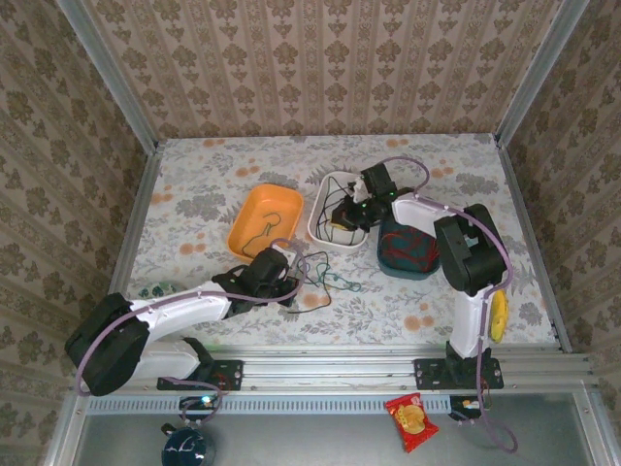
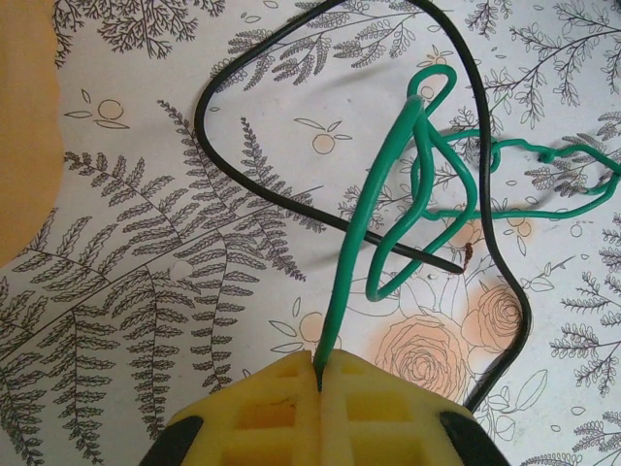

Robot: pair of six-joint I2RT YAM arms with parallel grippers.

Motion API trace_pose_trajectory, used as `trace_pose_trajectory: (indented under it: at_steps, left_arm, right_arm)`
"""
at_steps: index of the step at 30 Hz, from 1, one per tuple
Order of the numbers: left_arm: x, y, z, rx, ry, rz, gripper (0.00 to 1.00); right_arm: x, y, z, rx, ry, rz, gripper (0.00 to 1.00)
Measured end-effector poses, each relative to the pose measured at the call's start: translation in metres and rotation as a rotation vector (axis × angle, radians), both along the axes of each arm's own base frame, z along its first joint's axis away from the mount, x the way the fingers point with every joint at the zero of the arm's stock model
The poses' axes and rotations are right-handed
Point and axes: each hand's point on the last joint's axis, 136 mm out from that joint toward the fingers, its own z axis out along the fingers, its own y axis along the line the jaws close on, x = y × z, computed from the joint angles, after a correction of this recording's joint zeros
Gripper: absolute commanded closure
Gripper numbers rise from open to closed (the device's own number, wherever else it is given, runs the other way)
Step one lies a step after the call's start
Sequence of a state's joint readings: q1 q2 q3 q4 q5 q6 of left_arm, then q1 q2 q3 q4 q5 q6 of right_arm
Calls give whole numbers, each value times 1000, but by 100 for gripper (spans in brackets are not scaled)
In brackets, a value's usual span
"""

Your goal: Untangle the cables

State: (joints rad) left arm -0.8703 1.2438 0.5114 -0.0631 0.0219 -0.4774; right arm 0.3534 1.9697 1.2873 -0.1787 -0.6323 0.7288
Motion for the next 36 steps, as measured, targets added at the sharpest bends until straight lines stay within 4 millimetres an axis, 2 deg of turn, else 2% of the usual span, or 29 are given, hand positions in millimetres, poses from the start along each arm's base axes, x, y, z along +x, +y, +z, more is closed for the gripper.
trace_pose_trajectory:
  at_steps: [2,6,10,14,18,20,22,27,30,32,36]
  left_arm:
    - [0,0,0,0,0,0,100]
    - [1,-1,1,-3,-4,-2,100]
    - [2,-2,4,-10,-11,-2,100]
    - [3,-4,12,-31,-33,-7,100]
    - [6,-8,25,-70,-65,-13,100]
    - [6,-11,33,-95,-83,-22,100]
    - [6,-13,40,-120,-99,-32,100]
    - [5,-19,55,-174,-121,-61,100]
    - [5,-20,60,-193,-128,-69,100]
    - [4,-20,61,-199,-128,-72,100]
    - [4,-21,62,-201,-126,-75,100]
  right_arm:
    - [2,-5,0,-14,0,-17,69]
    - [0,-11,16,-55,-51,-29,54]
    - [-2,-24,55,-106,-153,-61,48]
    - [-6,-45,96,-186,-270,-111,45]
    - [-18,-70,117,-304,-350,-154,46]
    - [-31,-75,115,-346,-372,-137,46]
    - [-53,-68,107,-376,-385,-67,46]
    - [-124,-16,69,-347,-376,253,46]
    - [-157,3,46,-316,-334,394,46]
    - [-164,6,36,-306,-314,427,47]
    - [-162,10,22,-309,-296,446,48]
